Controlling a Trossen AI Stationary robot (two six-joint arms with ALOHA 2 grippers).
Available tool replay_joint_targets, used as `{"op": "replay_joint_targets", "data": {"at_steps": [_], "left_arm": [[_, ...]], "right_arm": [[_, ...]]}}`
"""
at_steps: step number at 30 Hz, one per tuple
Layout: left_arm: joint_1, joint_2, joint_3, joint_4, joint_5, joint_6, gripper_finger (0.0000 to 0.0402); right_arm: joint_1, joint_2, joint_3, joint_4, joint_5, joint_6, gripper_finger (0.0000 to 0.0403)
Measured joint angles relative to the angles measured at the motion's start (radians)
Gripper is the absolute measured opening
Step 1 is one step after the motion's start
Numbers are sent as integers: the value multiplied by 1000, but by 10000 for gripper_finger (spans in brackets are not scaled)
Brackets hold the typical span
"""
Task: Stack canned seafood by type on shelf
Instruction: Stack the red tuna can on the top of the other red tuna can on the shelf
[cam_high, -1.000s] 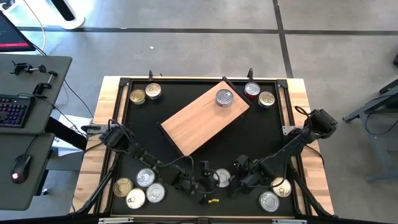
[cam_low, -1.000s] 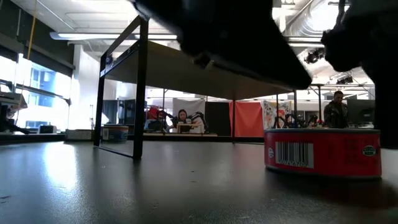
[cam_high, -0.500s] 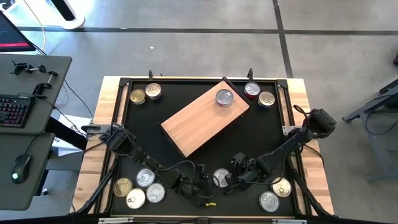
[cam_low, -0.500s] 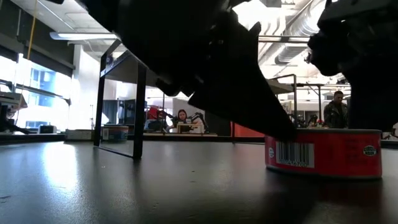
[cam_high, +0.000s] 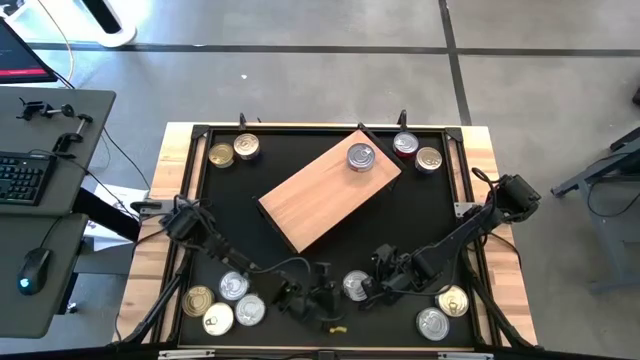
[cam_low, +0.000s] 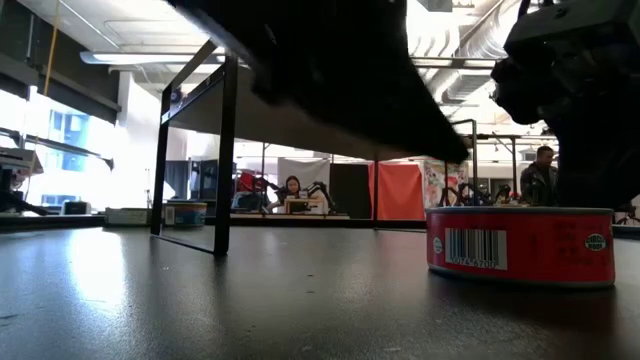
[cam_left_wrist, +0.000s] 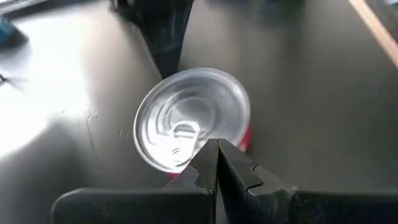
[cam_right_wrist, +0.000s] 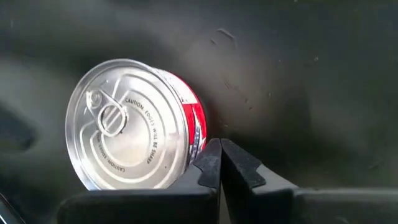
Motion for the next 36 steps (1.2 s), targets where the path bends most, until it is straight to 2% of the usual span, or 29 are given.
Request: {"op": "replay_joint_targets", "data": {"at_steps": [6,15,25,28,31,33,36], "left_arm": [[28,5,0,72,38,6,0],[25,5,0,-23,87,1,0],[30,19,0,-14,92,-48,0],[23,12,0,-3,74,-34,0],[14,-3,0,47,13,22,0],[9,-10,1,57,-47,-27,0],[18,-8,0,6,-33,-200,0]], "right_arm": [[-1,0,0,4,1,0,0],[-1,0,0,20,1,11,0],[-1,0,0,65,1,11,0],[-1,0,0,66,1,11,0],[-1,0,2,75,1,11,0],[-1,0,2,76,1,11,0],[-1,0,2,79,1,14,0]]}}
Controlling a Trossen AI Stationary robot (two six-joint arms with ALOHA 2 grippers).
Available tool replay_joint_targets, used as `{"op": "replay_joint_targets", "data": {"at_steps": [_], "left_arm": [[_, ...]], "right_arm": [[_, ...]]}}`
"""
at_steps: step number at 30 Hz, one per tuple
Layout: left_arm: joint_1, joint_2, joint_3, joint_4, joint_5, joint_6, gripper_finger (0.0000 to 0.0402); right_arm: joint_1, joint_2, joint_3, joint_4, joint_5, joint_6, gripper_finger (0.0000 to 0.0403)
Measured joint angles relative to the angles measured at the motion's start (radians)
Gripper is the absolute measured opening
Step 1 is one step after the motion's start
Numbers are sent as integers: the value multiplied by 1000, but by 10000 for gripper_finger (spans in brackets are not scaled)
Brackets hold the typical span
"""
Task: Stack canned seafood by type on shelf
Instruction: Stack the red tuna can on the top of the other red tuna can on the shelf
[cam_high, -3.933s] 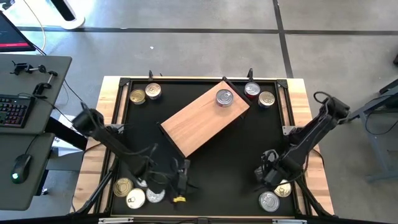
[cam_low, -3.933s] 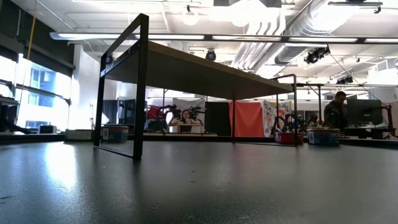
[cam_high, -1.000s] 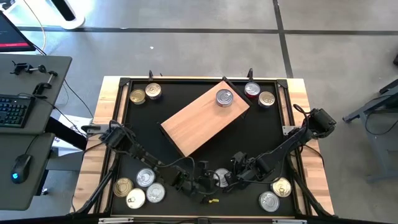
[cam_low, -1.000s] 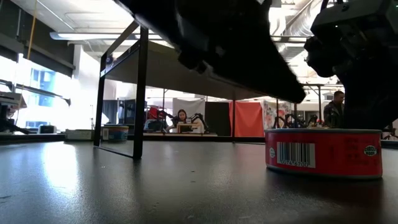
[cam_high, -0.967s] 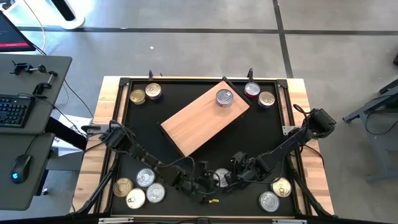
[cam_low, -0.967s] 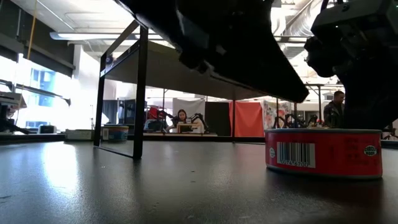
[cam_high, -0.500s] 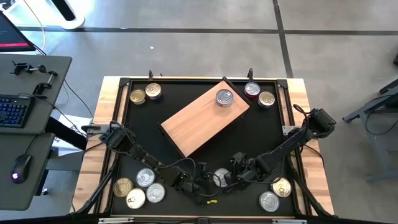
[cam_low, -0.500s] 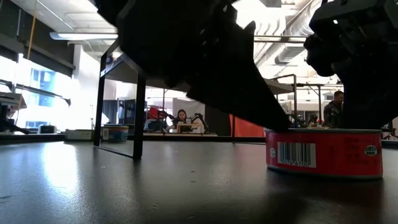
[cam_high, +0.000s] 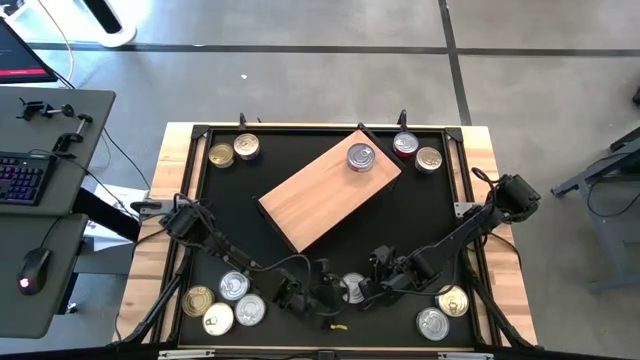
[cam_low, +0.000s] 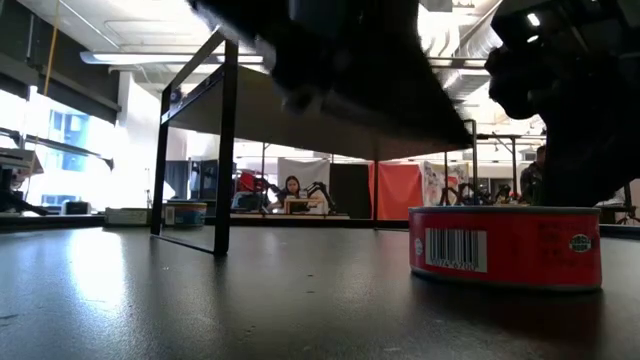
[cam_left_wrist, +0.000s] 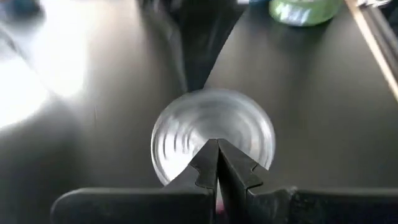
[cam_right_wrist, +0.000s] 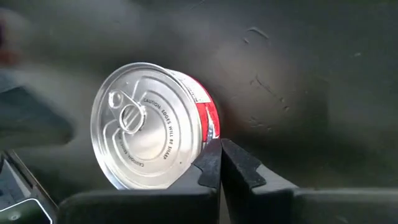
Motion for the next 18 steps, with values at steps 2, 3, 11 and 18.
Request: {"op": "replay_joint_targets", "data": {"at_steps": [2,3,11,18], "left_arm": [[9,2,0,-36,33,-73,0],[12,2,0,-51,37,-99,0],[5,3,0,-93,53,-141,0],[-12,30,0,-50,36,-145,0]], "right_arm": [[0,0,0,-1,0,0,0],[0,0,0,0,0,1,0],[-6,0,0,0,2,1,0],[-11,0,-1,0,15,1,0]]}}
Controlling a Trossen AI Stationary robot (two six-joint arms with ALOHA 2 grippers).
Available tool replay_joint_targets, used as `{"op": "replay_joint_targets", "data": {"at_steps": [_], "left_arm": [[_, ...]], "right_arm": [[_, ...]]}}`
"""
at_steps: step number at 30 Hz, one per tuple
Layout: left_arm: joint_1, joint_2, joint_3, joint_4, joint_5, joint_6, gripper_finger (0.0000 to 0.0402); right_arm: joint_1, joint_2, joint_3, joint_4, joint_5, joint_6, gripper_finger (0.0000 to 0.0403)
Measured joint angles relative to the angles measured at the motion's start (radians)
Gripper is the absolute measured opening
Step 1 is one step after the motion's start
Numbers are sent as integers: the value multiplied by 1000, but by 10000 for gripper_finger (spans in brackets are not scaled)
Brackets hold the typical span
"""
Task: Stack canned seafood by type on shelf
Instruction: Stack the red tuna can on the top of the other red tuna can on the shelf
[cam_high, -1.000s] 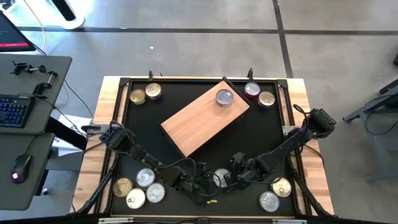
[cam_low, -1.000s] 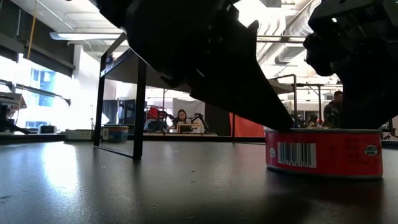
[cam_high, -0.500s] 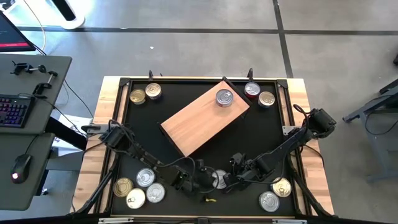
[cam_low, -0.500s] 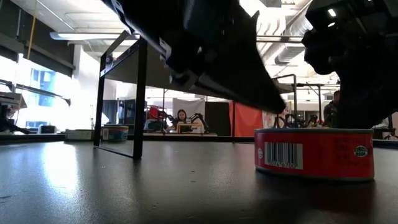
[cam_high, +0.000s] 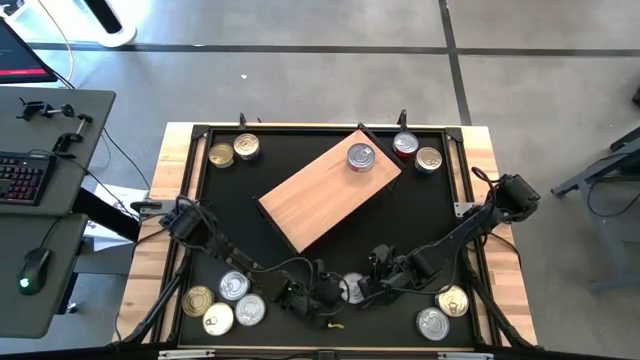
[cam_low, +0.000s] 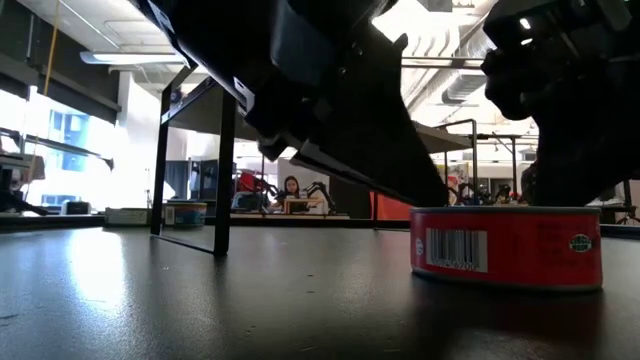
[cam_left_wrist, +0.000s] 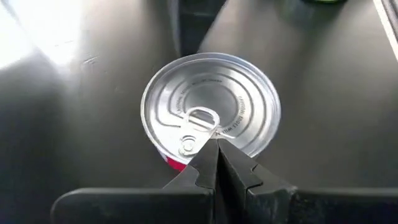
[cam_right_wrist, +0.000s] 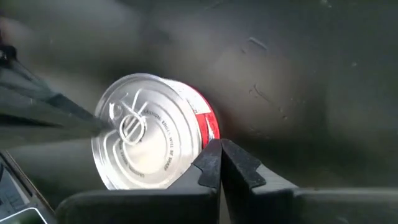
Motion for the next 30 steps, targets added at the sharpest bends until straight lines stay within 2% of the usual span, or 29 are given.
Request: {"op": "replay_joint_targets", "data": {"at_steps": [7,19,30], "left_arm": [[-1,8,1,11,-4,64,0],[-21,8,1,-3,7,50,0],[-27,14,-2,-17,9,58,0]], "right_arm": [[0,0,-1,22,8,1,0],[17,-44,-2,161,49,30,0],[43,-62,1,268,39,24,0]]}}
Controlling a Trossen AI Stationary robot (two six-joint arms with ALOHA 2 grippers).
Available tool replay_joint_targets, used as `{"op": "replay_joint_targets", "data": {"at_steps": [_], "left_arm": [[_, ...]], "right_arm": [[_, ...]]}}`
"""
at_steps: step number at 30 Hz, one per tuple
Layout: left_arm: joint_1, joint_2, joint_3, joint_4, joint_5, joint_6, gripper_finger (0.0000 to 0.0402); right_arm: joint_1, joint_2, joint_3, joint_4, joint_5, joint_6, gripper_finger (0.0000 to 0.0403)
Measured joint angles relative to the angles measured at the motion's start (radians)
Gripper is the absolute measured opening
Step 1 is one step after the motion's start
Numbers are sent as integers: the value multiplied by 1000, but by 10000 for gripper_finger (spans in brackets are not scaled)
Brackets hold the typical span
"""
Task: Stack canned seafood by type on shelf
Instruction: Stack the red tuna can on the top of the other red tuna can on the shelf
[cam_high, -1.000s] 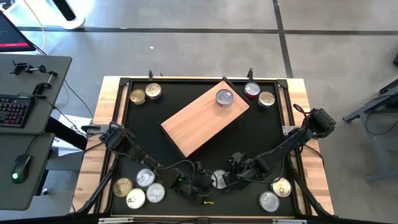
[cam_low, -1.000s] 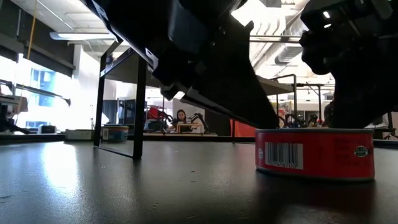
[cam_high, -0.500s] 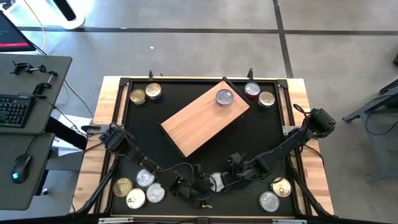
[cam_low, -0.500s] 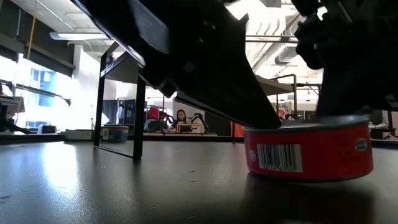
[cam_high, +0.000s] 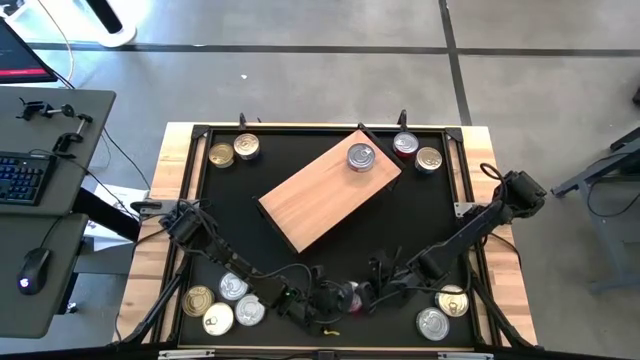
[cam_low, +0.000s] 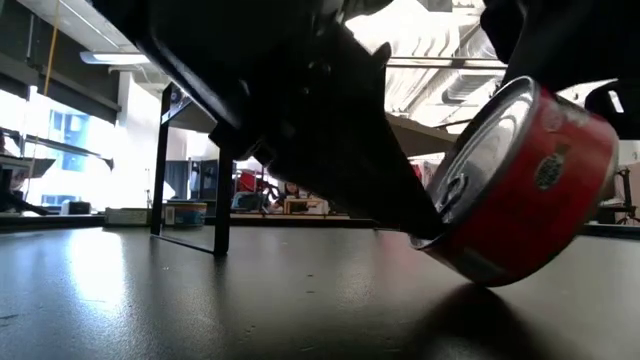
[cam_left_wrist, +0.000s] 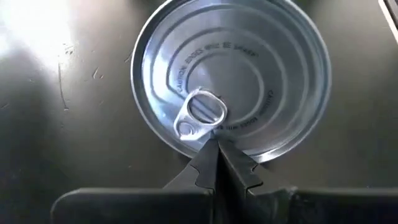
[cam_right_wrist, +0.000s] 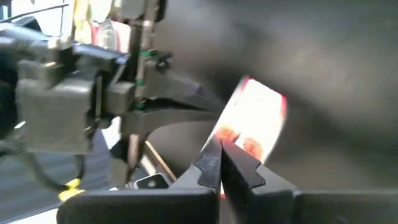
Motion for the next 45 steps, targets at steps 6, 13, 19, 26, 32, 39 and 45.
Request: {"op": "replay_joint_targets", "data": {"at_steps": [6,13,19,26,32,39,45], "left_arm": [[5,0,0,-12,0,1,0],[10,1,0,-10,-3,1,0],[14,28,0,-11,2,-32,0],[12,53,2,8,4,-103,0],[12,54,2,13,9,-103,0],[11,59,1,71,22,-104,0],[10,63,0,190,44,-104,0]], "right_arm": [[-1,0,0,33,10,-1,0],[-6,0,0,48,21,-9,0],[-18,0,0,56,26,-39,0],[-17,1,0,56,29,-53,0],[-23,-32,-1,45,75,-109,0],[-23,-164,42,8,169,-301,0],[-23,-197,135,-226,176,-335,0]]}}
